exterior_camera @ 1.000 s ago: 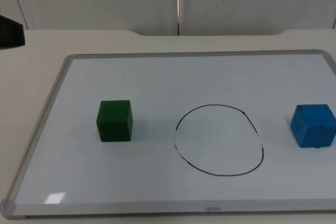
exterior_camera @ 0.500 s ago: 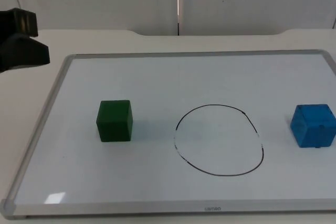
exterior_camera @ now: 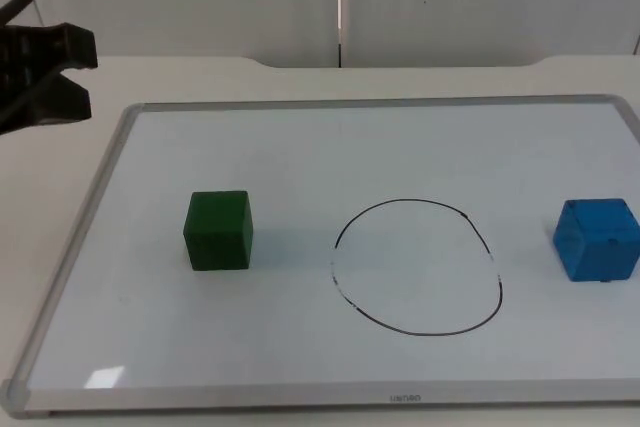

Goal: Push the two cubes into the marked area.

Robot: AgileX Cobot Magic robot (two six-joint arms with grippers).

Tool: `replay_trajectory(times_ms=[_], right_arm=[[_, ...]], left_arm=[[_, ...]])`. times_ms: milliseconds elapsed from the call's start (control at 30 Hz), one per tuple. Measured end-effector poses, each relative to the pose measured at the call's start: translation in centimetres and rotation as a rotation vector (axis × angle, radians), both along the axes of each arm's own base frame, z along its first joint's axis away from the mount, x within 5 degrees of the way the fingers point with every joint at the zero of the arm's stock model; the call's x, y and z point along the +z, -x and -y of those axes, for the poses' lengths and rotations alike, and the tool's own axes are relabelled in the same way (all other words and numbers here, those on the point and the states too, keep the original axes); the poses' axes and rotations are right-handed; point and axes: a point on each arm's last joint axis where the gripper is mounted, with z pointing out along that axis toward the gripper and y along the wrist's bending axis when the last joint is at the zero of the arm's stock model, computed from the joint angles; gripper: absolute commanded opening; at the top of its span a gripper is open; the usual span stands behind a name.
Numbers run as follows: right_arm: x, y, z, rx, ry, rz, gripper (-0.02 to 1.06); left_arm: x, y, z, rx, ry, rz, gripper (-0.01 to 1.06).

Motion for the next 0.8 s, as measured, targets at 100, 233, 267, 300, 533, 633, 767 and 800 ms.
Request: replay_trajectory(times_ms=[100,233,267,300,533,633,767,800], right_arm=[[0.0,0.0,0.0,0.000,0.000,0.000,1.05],[0.0,0.0,0.0,0.000,0.000,0.000,1.05],[0.0,0.0,0.0,0.000,0.000,0.000,1.05],[0.0,0.0,0.0,0.000,0.000,0.000,1.05],[0.0,0.0,0.0,0.000,0.000,0.000,1.05],[0.0,0.0,0.0,0.000,0.000,0.000,1.05],[0.0,0.0,0.0,0.000,0.000,0.000,1.05],[0.0,0.0,0.0,0.000,0.000,0.000,1.05]], left_arm=[[-0.5,-0.5,0.0,0.005,-0.001,-0.019,0.00],[-1.7,-1.3,0.0,0.012,0.003,-0.061,0.00],[-2.0,-1.5,0.1,0.012,0.000,-0.073,0.00],[-2.7,-1.8,0.5,0.009,-0.012,-0.094,0.00],[-4.4,-3.0,1.9,0.020,-0.091,-0.135,0.00],[-4.9,-3.3,1.8,0.038,-0.099,-0.148,0.00],[-5.7,-3.7,1.6,0.056,-0.122,-0.169,0.00],[-6.0,-3.8,1.5,0.061,-0.129,-0.179,0.00]])
